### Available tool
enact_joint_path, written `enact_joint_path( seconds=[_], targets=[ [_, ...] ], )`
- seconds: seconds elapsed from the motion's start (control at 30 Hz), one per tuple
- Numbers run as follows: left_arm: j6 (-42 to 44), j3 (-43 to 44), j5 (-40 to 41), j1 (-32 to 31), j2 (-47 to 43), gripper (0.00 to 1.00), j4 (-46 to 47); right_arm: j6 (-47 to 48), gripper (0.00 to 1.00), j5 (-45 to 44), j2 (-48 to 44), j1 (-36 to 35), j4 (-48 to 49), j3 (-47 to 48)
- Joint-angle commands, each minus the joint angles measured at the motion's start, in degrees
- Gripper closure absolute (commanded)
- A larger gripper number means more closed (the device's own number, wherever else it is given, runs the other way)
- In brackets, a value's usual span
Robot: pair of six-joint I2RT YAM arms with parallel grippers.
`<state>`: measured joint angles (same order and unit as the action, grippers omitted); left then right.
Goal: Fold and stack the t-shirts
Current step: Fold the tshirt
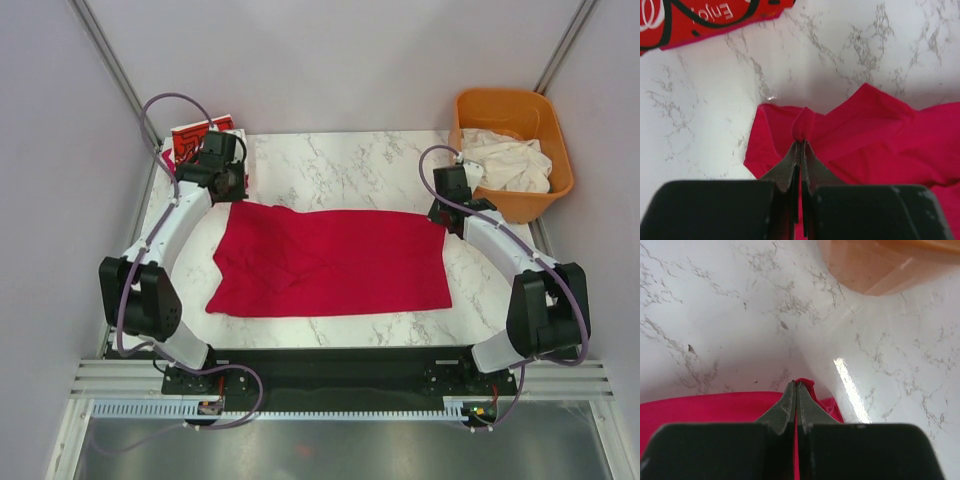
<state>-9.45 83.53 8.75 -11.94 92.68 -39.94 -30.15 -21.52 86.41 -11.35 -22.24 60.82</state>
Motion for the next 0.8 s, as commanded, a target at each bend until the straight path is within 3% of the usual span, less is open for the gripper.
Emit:
enact_joint_path(
  seconds=[0.0, 0.3, 0.77],
  targets=[
    [-0.6, -4.1, -0.4, -0.8, -5.5, 0.98, 0.8, 0.0, 1.0, -1.2, -3.5, 0.1, -0.9, -2.2],
    [-5.5, -21.5, -3.8, -1.2, -21.7, 0.98, 6.0, -2.3, 1.0, 0.2, -11.0, 0.2, -1.3, -9.4],
    [-17.3, -35.1, -6.8, -1.4, -37.3, 0.98, -1.5, -5.4, 1.0, 4.5, -21.7, 0.3, -2.3, -21.1]
  ],
)
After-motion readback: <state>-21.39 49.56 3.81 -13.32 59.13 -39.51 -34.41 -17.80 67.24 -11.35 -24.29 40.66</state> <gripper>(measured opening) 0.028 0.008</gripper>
